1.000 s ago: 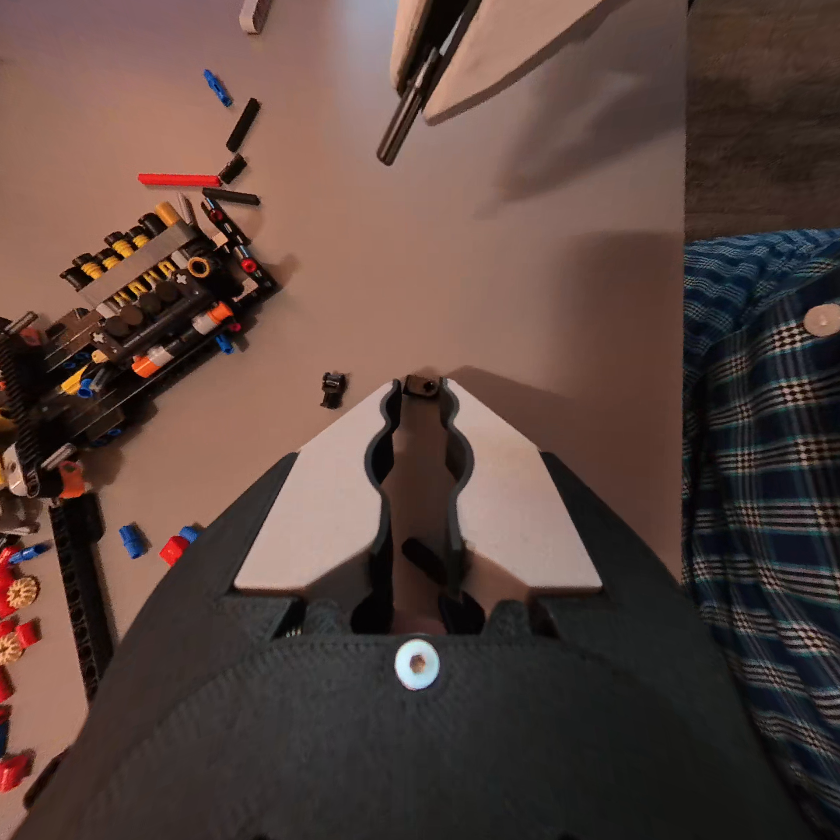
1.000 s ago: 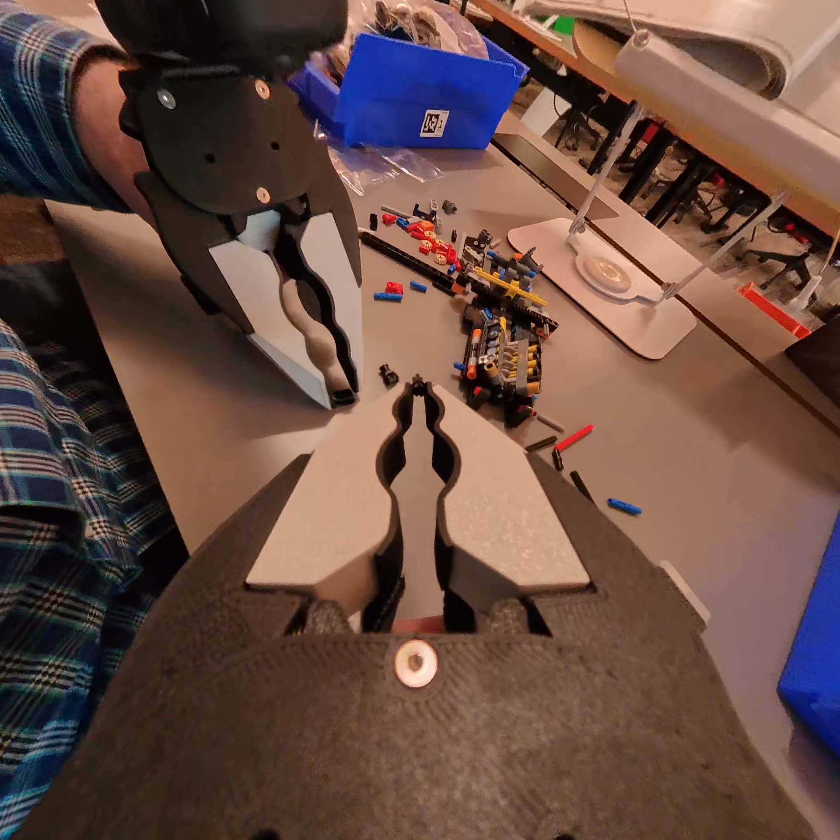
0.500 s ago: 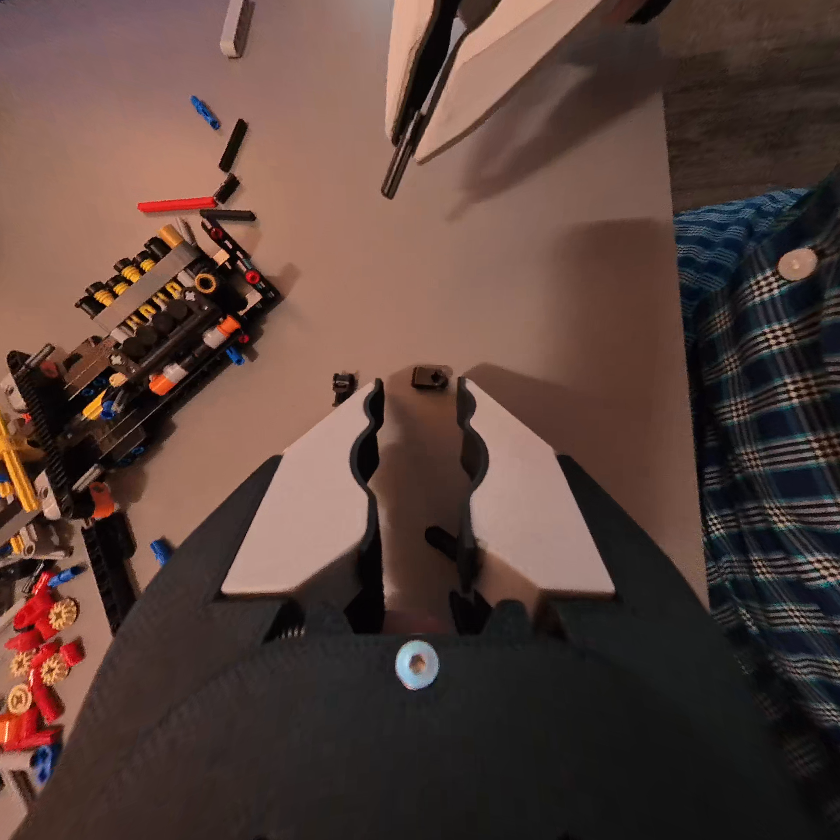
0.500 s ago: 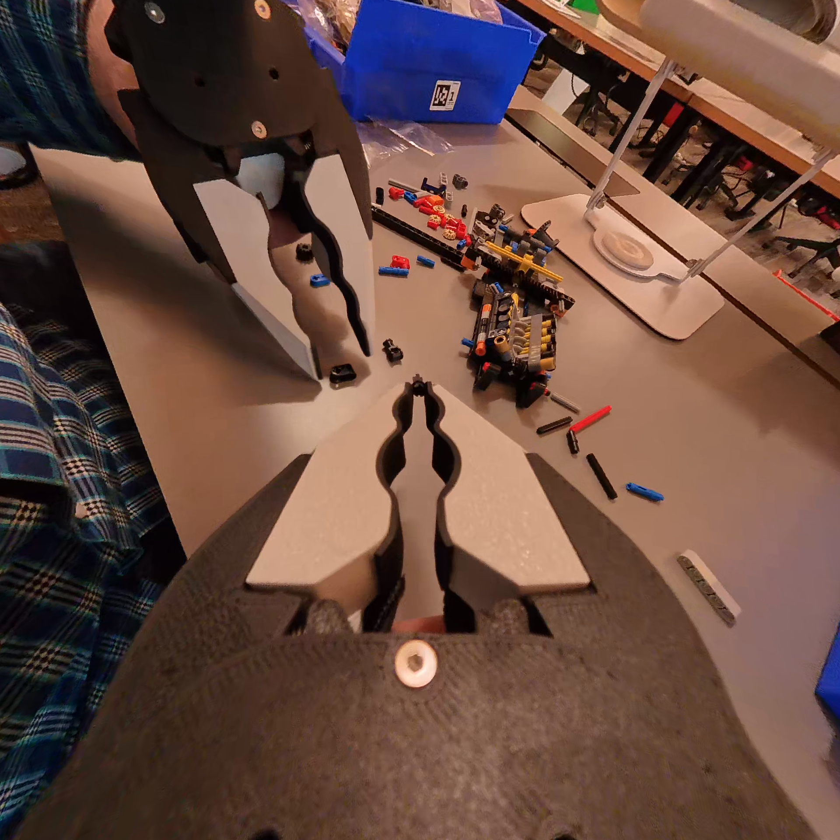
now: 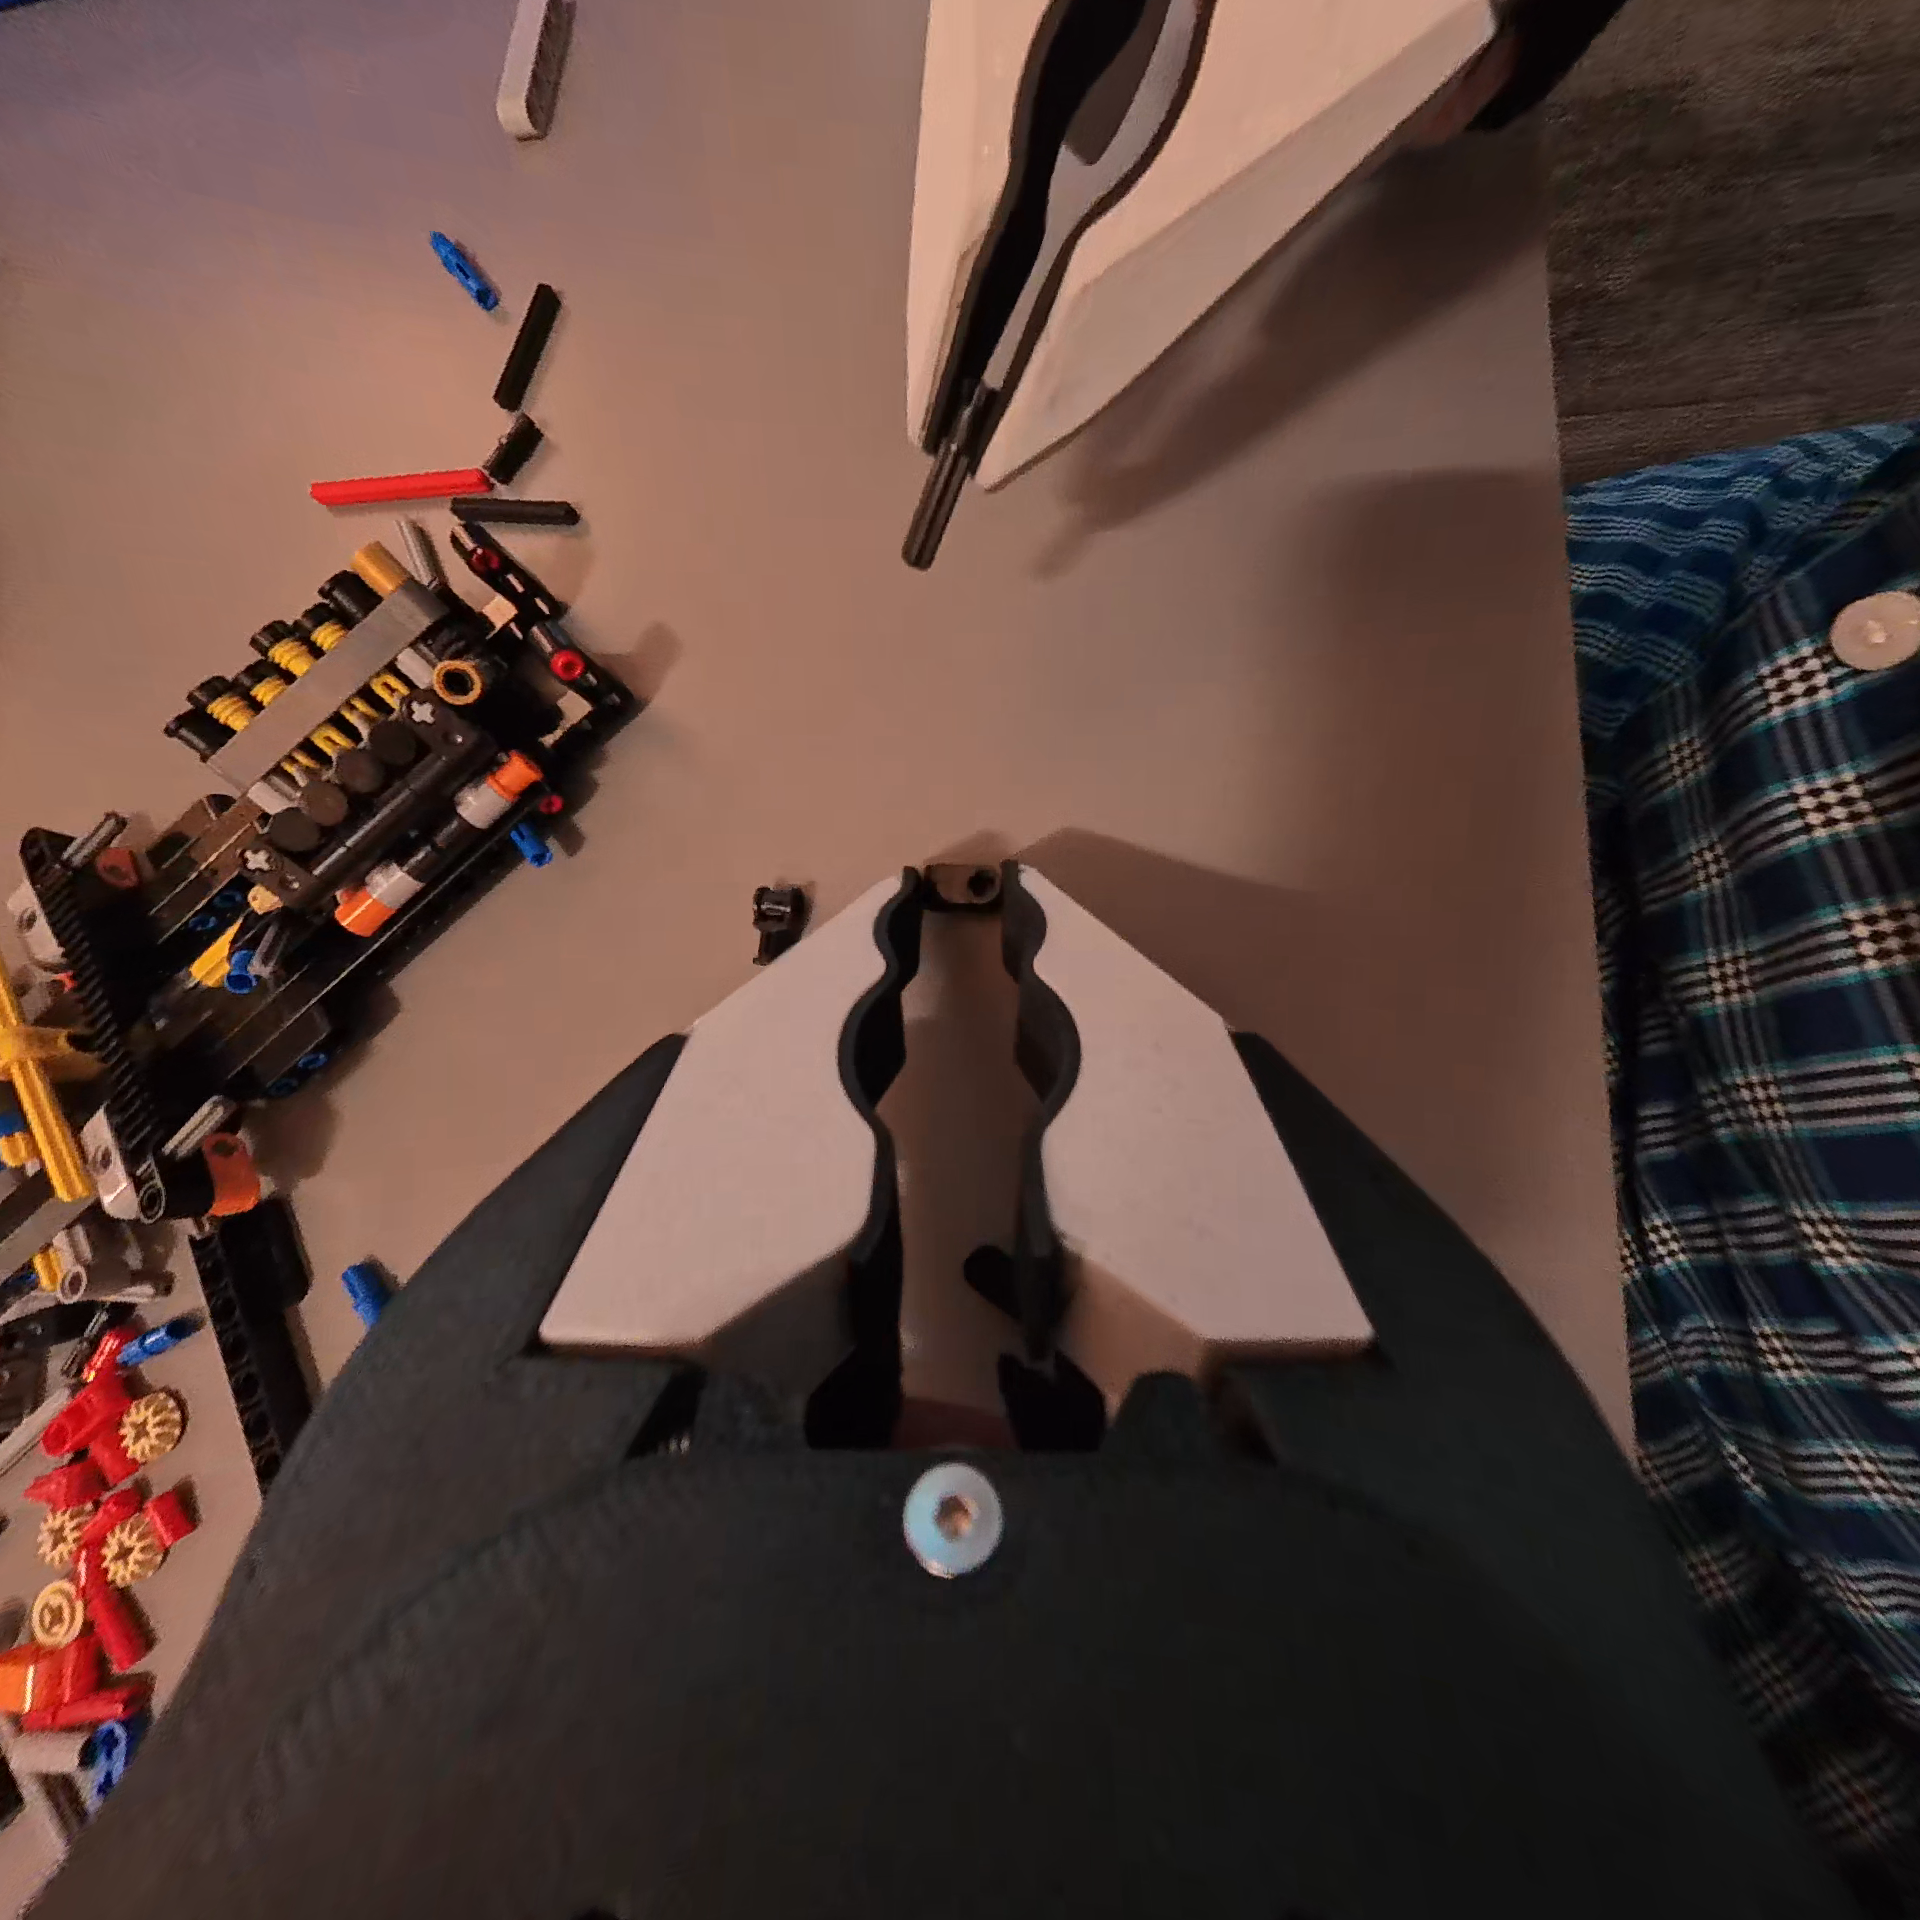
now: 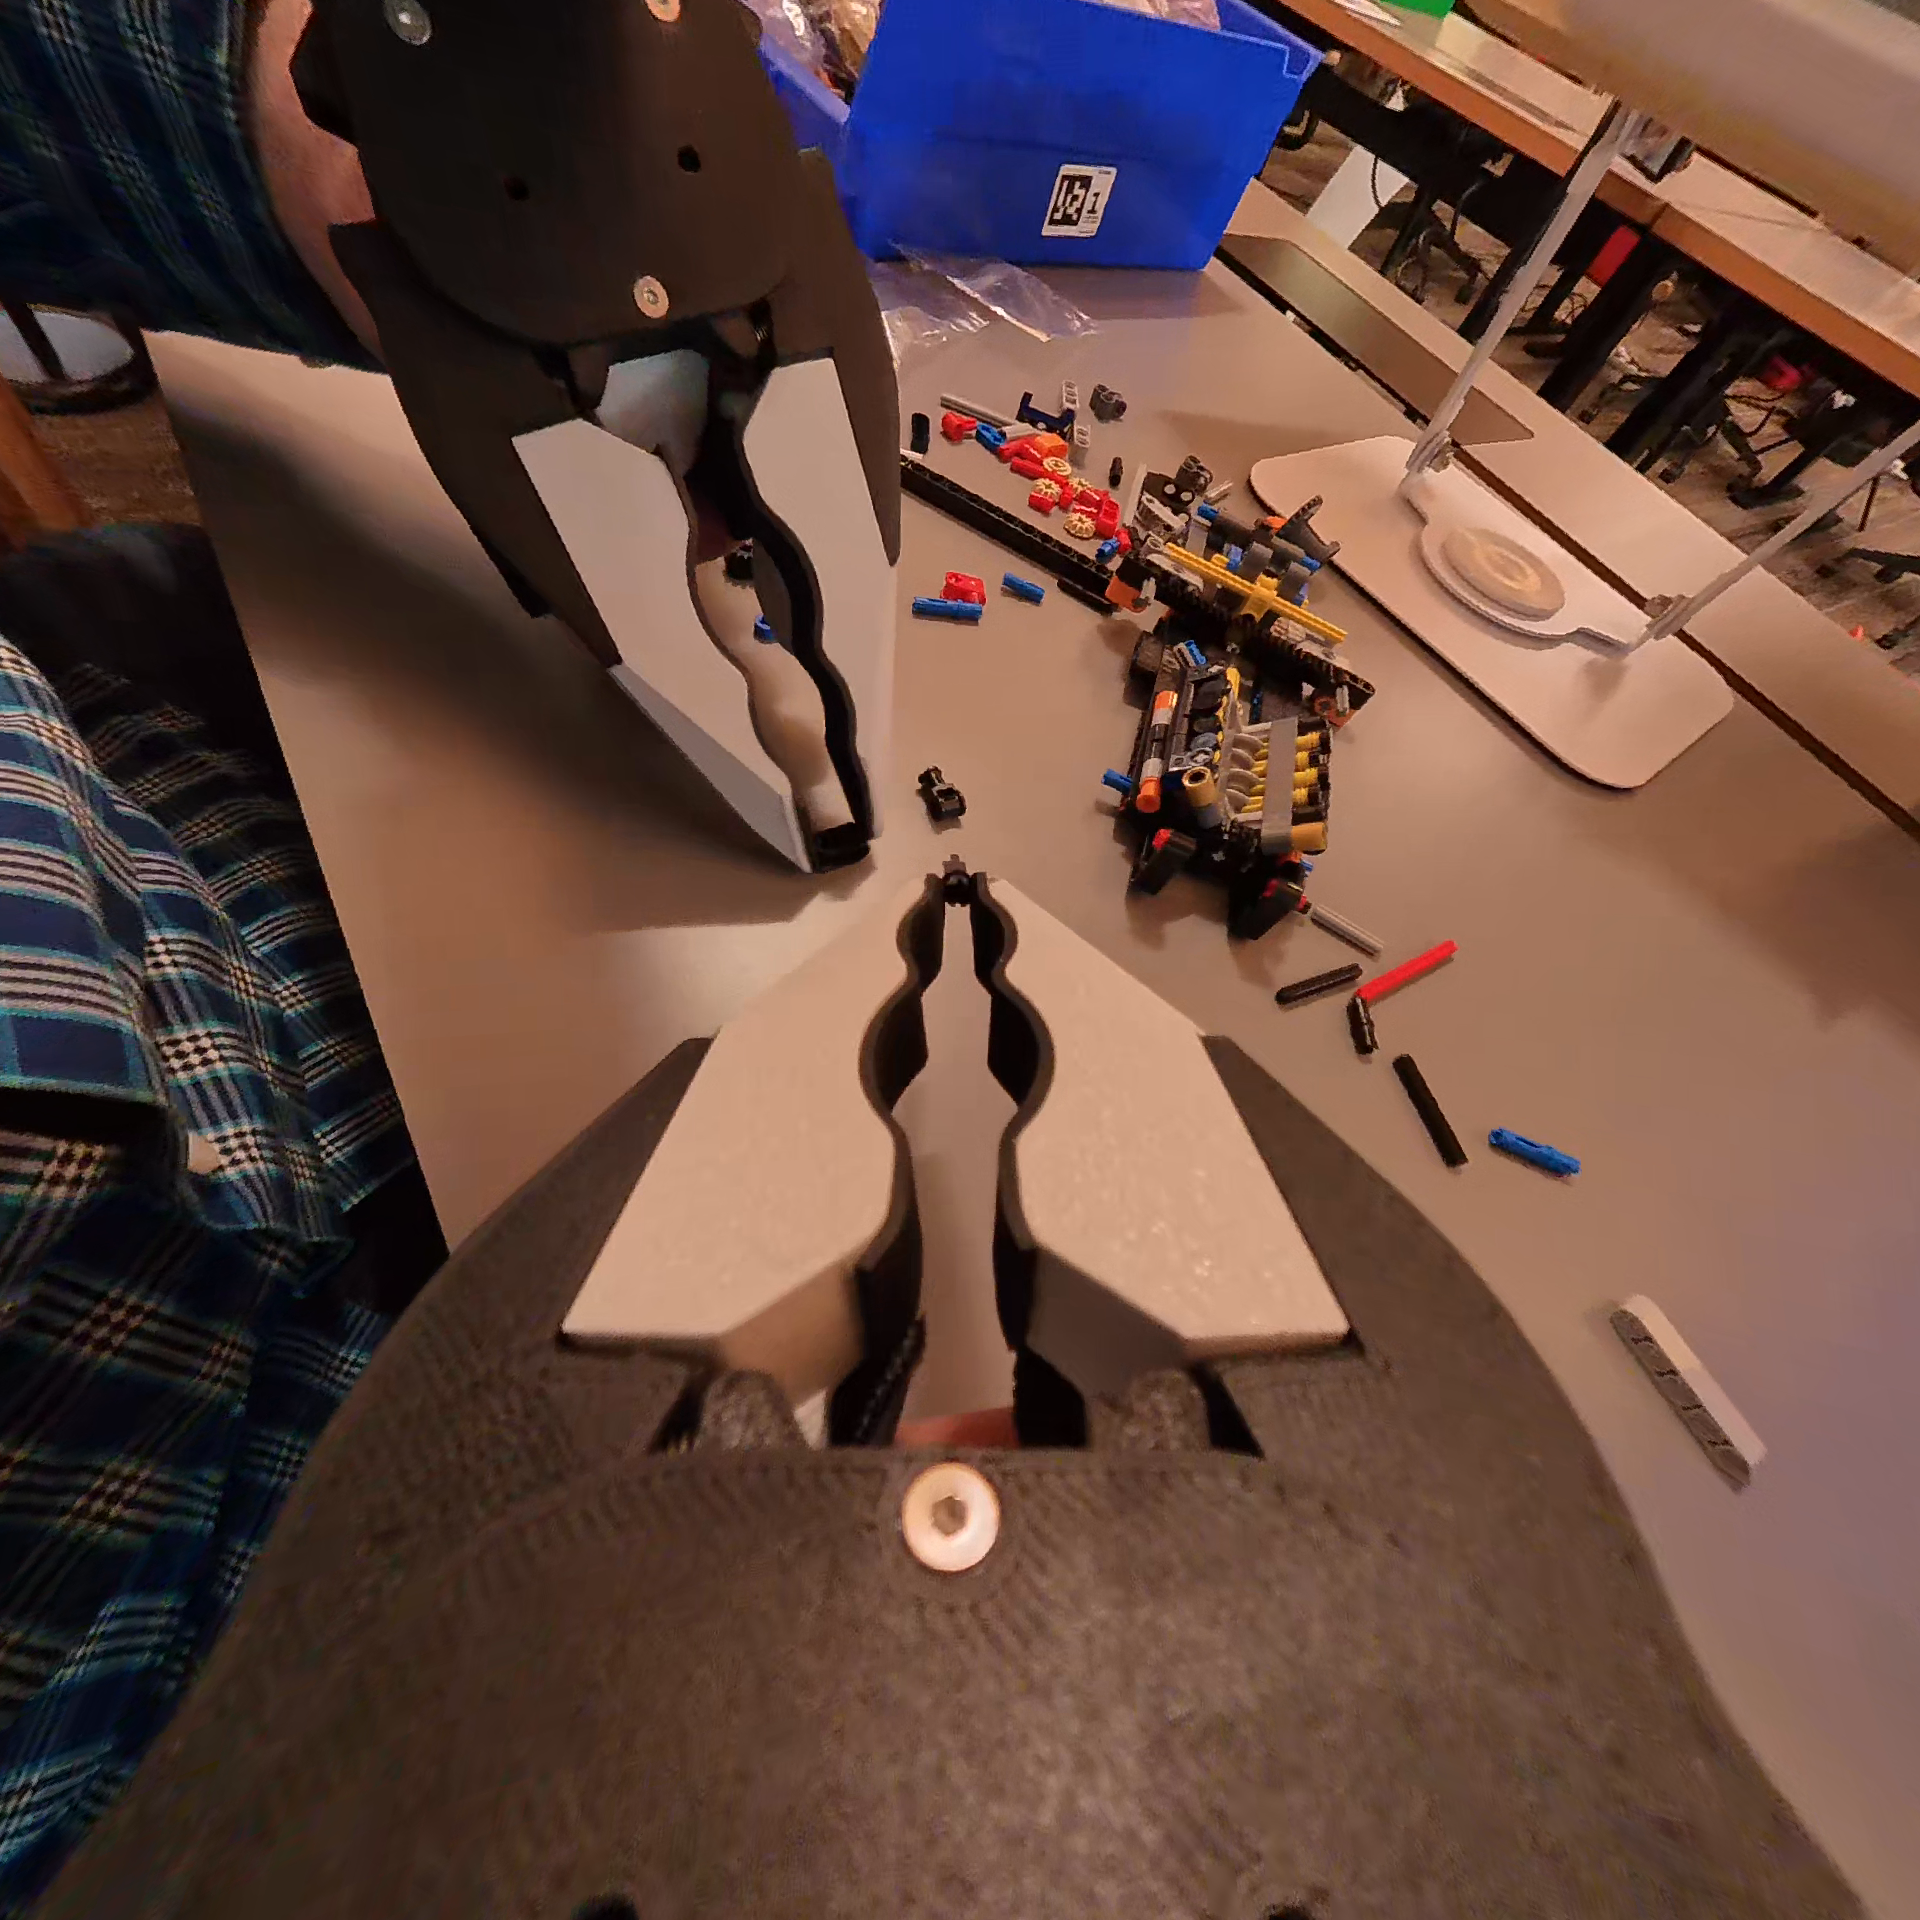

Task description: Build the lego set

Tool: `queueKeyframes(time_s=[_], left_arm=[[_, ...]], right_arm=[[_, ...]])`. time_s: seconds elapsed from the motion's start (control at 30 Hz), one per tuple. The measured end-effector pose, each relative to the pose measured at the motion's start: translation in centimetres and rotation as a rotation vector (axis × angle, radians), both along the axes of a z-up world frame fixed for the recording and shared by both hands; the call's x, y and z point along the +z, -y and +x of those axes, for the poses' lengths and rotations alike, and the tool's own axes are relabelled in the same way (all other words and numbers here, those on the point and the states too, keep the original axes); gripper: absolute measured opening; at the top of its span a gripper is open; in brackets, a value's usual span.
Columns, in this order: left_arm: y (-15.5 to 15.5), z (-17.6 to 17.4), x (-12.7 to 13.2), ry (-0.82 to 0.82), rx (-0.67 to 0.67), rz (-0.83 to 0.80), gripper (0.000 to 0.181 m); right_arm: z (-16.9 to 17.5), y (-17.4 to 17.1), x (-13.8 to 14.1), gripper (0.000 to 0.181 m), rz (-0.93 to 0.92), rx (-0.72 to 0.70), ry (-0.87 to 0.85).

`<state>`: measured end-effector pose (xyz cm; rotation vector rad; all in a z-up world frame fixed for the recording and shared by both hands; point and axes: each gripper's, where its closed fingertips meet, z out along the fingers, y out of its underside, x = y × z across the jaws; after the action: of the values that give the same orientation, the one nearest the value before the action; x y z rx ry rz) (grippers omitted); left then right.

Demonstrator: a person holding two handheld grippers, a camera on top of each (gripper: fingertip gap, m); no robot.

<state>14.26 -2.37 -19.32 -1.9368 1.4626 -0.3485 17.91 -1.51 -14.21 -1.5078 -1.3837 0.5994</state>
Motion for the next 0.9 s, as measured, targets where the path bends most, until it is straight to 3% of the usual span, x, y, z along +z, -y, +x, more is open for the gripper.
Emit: queueKeyframes(time_s=[0.47, 0.9], left_arm=[[-0.6, 0.5, 2.3, 0.156, 0.139, 0.032, 0.012], [-0.8, 0.7, 6.3, 0.521, 0.269, -0.087, 0.012]], right_arm=[[-0.2, -0.3, 1.3, 0.003, 0.023, 0.004, -0.038], [-0.3, 0.1, 3.1, 0.003, 0.017, 0.011, -0.115]])
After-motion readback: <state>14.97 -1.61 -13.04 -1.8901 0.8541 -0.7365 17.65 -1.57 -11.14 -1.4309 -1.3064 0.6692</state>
